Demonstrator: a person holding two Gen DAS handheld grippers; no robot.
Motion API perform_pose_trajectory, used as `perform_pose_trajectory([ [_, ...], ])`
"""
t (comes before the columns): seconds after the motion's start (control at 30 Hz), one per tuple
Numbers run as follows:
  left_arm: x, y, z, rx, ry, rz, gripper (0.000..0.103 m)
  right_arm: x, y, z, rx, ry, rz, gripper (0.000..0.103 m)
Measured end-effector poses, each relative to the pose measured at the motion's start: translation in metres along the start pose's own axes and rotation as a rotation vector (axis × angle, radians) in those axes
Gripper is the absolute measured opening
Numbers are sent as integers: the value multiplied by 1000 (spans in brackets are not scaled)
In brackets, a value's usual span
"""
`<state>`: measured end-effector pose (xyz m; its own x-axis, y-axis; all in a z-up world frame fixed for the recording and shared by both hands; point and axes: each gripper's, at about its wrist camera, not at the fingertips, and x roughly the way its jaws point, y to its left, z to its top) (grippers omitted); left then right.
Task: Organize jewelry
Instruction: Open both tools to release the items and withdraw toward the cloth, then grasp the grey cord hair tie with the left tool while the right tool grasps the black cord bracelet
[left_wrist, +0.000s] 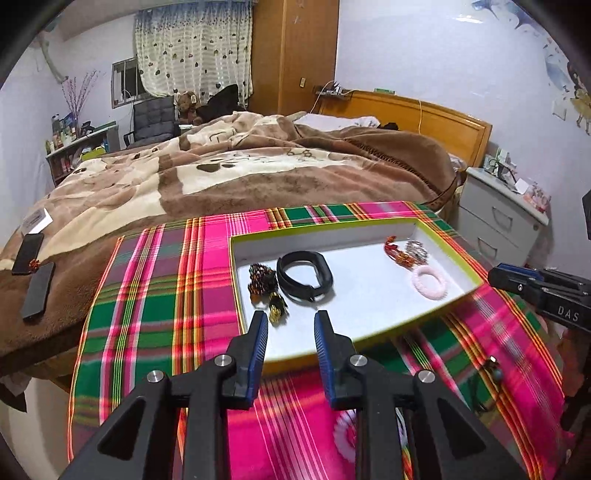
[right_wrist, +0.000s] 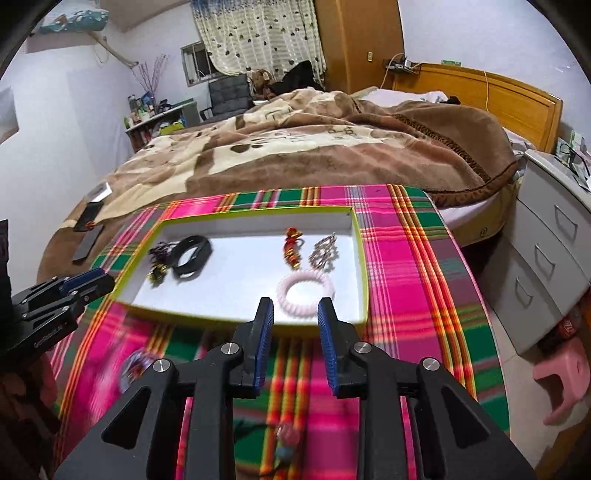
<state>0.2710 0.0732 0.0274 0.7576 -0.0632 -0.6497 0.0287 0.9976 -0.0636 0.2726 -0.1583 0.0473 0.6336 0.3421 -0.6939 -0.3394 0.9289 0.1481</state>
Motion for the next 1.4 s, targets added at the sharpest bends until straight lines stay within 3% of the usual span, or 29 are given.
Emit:
perform_pose_trajectory([
  [0.3,-40,-13,-37,14,-8,-29,25,-39,11,-39,18,-17,29,25],
  [0.63,-71,-29,-68,12,-17,-54,25,-53,14,-75,42,13,47,25],
  [0.97,-79,-43,-81,30,-12,-80,25,-62,10,-97,78,28,42,25],
  [1.4,-66,-46,-82,38,16,-76,25,-50,8,-98,73,51,28,25],
])
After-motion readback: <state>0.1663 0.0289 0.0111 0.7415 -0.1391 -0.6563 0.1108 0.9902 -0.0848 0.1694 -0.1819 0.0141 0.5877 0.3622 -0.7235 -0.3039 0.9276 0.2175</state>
